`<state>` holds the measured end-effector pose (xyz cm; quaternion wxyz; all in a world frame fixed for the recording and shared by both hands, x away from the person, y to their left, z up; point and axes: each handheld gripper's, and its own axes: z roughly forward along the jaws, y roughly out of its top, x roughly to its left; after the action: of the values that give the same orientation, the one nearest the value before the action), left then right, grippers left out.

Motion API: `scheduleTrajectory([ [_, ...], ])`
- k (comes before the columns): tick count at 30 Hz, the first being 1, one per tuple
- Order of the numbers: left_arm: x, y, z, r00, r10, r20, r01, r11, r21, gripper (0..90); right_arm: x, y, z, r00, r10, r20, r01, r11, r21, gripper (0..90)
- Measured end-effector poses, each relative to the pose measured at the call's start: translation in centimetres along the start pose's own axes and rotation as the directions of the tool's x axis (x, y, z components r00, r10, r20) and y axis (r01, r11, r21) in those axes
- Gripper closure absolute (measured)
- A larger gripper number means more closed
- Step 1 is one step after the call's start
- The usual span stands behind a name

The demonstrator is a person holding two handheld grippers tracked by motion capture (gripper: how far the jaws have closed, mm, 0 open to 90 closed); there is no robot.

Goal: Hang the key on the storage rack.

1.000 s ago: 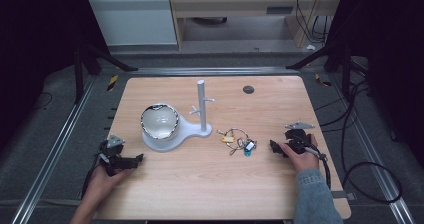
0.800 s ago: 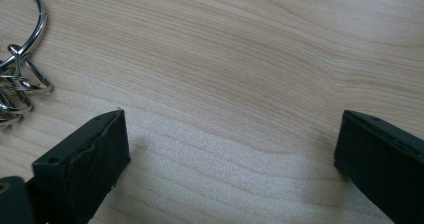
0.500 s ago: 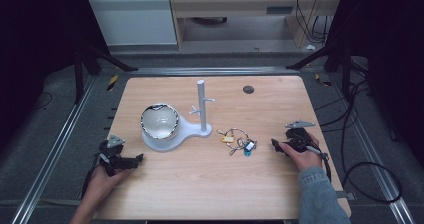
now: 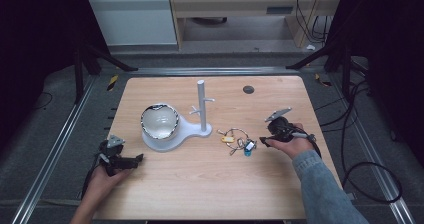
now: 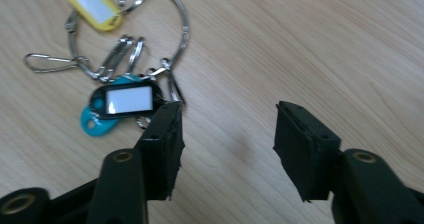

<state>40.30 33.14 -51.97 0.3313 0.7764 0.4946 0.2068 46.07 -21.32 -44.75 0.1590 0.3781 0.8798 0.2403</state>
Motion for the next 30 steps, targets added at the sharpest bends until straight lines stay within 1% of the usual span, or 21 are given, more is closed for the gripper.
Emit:
scheduleTrajectory([
  [2, 0.0, 0.0, 0.0, 1.0, 0.0, 0.0, 0.0, 1.0, 0.0, 0.0, 0.4, 0.8, 0.3, 0.9996, -0.022, -0.016, 0.022, 0.9995, 0.022, 55.6],
  [6, 0.0, 0.0, 0.0, 1.0, 0.002, 0.0, -0.002, 1.0, 0.001, 0.0, 1.3, 2.1, 0.8, 0.9972, -0.059, -0.046, 0.061, 0.9973, 0.042, 62.6],
  [13, 0.0, 0.0, 0.0, 1.0, 0.002, 0.001, -0.002, 1.0, 0.0, 0.0, 2.2, 3.7, 1.7, 0.9932, -0.073, -0.091, 0.08, 0.9936, 0.079, 74.8],
  [15, 0.0, 0.0, 0.0, 1.0, 0.003, 0.002, -0.003, 1.0, 0.0, 0.0, 2.4, 4.1, 1.9, 0.9929, -0.066, -0.099, 0.075, 0.993, 0.091, 78.5],
  [18, 0.0, 0.0, 0.0, 1.0, 0.003, 0.002, -0.003, 1.0, 0.0, 0.0, 2.7, 4.6, 2.4, 0.9917, -0.071, -0.107, 0.083, 0.99, 0.114, 81.5],
  [24, 0.0, 0.0, 0.0, 1.0, 0.003, 0.002, -0.003, 1.0, 0.0, 0.0, 3.2, 5.4, 3.5, 0.9891, -0.067, -0.131, 0.086, 0.9859, 0.143, 81.5],
  [26, 0.0, 0.0, 0.0, 1.0, 0.002, 0.002, -0.002, 1.0, 0.0, 0.0, 3.4, 5.6, 3.8, 0.9878, -0.067, -0.141, 0.088, 0.9848, 0.15, 79.1],
  [30, 0.0, 0.0, 0.0, 1.0, 0.003, 0.002, -0.003, 1.0, 0.0, 0.0, 3.8, 5.9, 4.4, 0.9871, -0.079, -0.139, 0.102, 0.9809, 0.166, 78.2],
])
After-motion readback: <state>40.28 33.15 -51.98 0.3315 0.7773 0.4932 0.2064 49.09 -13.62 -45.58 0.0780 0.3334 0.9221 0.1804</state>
